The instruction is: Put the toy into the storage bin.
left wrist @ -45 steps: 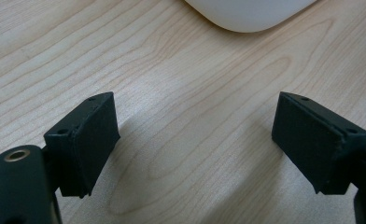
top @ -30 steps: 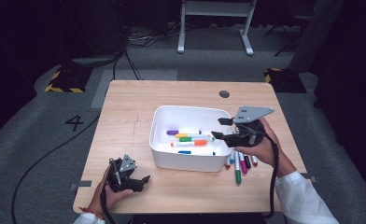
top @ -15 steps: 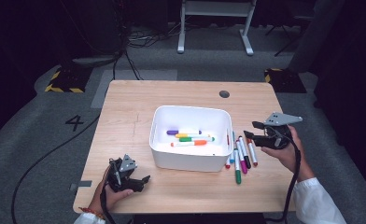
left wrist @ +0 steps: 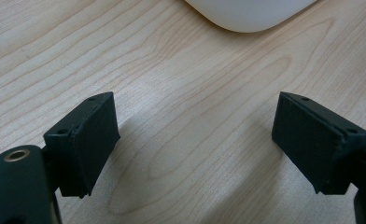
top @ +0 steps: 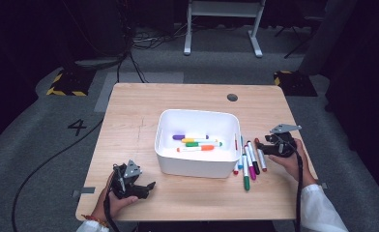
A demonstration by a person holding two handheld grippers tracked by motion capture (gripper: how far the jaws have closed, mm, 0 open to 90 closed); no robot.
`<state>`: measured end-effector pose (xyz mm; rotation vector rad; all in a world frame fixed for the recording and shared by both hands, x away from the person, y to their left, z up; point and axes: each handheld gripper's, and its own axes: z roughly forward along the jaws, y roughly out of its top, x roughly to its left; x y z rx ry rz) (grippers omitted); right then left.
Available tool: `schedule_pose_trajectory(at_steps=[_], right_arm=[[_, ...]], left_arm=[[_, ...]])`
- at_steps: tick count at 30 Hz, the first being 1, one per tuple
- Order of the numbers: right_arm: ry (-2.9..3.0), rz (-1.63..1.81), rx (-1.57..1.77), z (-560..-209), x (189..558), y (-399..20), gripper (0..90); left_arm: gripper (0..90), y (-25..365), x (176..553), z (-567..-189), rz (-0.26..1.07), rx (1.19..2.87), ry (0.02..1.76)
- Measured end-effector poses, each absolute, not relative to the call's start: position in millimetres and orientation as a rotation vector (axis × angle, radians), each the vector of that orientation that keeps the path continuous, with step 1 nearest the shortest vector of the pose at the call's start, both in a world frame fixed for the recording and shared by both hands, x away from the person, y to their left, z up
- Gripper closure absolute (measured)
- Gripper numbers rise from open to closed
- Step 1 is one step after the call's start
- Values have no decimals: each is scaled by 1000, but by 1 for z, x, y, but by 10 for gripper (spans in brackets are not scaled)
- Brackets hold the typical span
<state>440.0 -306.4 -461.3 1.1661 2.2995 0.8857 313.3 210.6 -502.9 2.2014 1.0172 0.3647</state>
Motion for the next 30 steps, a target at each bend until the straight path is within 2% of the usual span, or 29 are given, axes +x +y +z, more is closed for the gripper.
schedule_pose_trajectory(at_steps=[6,11,12,13,14,16,17,19,30], right_arm=[[2312,863,1203,-474,444,-311,460],[2328,856,1226,-482,447,-313,511],[2332,832,1233,-485,449,-314,561],[2332,832,1233,-485,449,-314,561],[2324,851,1248,-486,449,-316,614],[2317,862,1255,-487,450,-317,644],[2300,876,1269,-488,449,-319,718],[2296,869,1266,-488,449,-320,739],[2242,952,1245,-478,442,-330,746]], left_arm=[[148,211,313,-503,366,2202,1018],[147,211,313,-503,365,2202,1018],[148,211,313,-503,366,2202,1018],[148,211,313,-503,366,2202,1018],[148,211,313,-503,365,2202,1018],[148,211,313,-503,365,2202,1017],[148,211,313,-503,365,2202,1017],[148,211,313,-503,365,2202,1017],[147,211,313,-503,366,2202,1017]])
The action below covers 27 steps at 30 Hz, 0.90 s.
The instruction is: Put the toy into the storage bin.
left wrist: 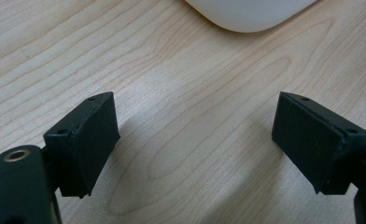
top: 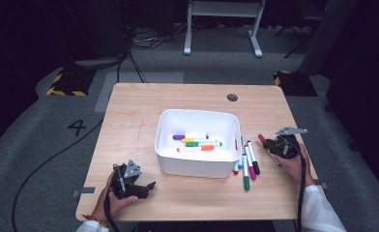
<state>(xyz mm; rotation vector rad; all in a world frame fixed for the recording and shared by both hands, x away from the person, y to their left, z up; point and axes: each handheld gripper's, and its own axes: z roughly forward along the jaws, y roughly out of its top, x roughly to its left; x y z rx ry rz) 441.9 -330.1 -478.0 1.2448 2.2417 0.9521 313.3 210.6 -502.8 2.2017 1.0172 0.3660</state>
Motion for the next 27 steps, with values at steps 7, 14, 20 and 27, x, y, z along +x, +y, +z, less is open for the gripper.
schedule_pose_trajectory(at_steps=[7,14,20,27], right_arm=[[2222,1016,1176,-450,433,-329,746],[2198,1104,1062,-408,419,-319,746],[2198,1169,984,-381,409,-307,746],[2211,1266,862,-348,394,-284,746]], left_arm=[[148,211,313,-503,366,2202,1018],[148,211,313,-503,365,2201,1017],[148,211,313,-503,366,2202,1018],[148,211,313,-503,360,2202,1016]])
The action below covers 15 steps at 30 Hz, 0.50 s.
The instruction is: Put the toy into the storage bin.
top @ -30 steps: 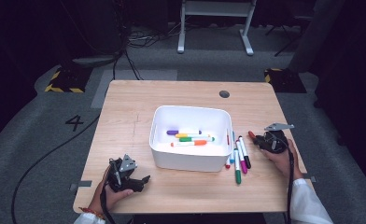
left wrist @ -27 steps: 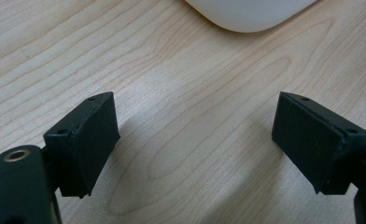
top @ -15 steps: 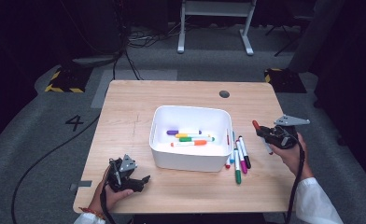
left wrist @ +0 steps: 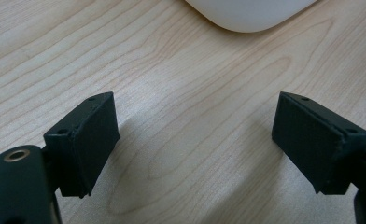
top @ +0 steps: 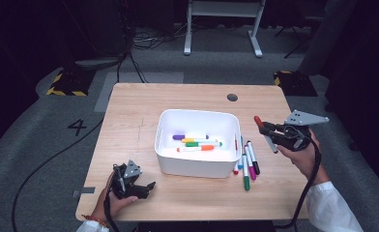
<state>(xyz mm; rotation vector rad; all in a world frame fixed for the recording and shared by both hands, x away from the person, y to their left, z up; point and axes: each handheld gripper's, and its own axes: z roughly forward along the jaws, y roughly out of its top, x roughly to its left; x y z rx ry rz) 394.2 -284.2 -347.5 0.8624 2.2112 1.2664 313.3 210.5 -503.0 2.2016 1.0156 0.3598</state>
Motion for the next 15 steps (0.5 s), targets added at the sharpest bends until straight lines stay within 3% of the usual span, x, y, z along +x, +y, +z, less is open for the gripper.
schedule_pose_trajectory(at_steps=[15], right_arm=[[2261,1343,676,-307,386,-227,746]], left_arm=[[148,211,313,-503,361,2203,1016]])
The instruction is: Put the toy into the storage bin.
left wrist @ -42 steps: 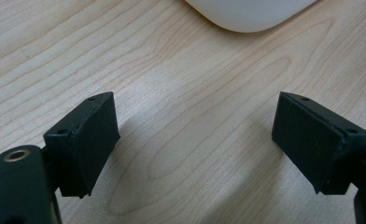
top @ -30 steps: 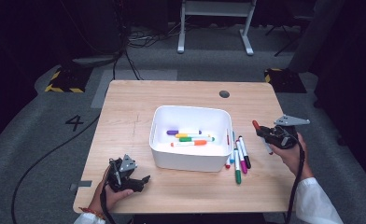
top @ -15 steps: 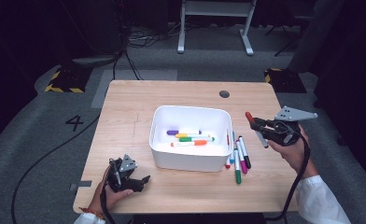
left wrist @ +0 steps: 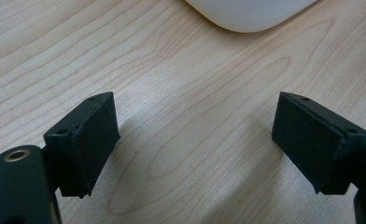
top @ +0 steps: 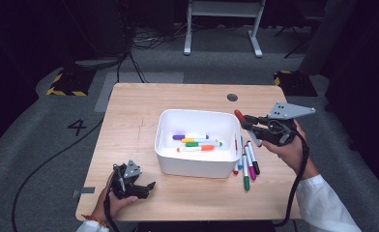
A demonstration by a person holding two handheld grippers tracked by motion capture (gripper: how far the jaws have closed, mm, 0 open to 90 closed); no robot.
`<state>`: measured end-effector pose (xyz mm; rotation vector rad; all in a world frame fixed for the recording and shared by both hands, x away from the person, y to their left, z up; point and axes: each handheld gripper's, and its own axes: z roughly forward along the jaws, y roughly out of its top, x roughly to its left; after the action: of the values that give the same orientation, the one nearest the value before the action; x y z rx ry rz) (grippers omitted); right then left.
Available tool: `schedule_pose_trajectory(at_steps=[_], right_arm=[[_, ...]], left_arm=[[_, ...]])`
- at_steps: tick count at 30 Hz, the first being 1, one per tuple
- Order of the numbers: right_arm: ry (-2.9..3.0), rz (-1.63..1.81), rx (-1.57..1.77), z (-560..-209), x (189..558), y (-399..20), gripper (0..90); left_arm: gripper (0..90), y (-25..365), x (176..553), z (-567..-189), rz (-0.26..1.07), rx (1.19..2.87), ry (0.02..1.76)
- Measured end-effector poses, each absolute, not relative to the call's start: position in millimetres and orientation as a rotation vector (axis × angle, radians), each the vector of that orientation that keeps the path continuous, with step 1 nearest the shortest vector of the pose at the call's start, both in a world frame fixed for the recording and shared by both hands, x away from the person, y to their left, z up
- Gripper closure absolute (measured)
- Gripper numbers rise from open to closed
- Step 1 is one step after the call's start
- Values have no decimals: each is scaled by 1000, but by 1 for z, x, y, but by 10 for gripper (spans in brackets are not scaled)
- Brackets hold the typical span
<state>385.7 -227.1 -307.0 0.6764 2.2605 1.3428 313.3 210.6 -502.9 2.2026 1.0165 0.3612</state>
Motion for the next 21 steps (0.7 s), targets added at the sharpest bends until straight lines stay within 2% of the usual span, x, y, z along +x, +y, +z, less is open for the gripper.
schedule_pose_trajectory(at_steps=[11,21], right_arm=[[2299,1357,598,-298,385,-197,746],[2371,1335,538,-309,391,-169,746]], left_arm=[[148,211,313,-503,367,2202,1019],[148,211,313,-503,360,2203,1014]])
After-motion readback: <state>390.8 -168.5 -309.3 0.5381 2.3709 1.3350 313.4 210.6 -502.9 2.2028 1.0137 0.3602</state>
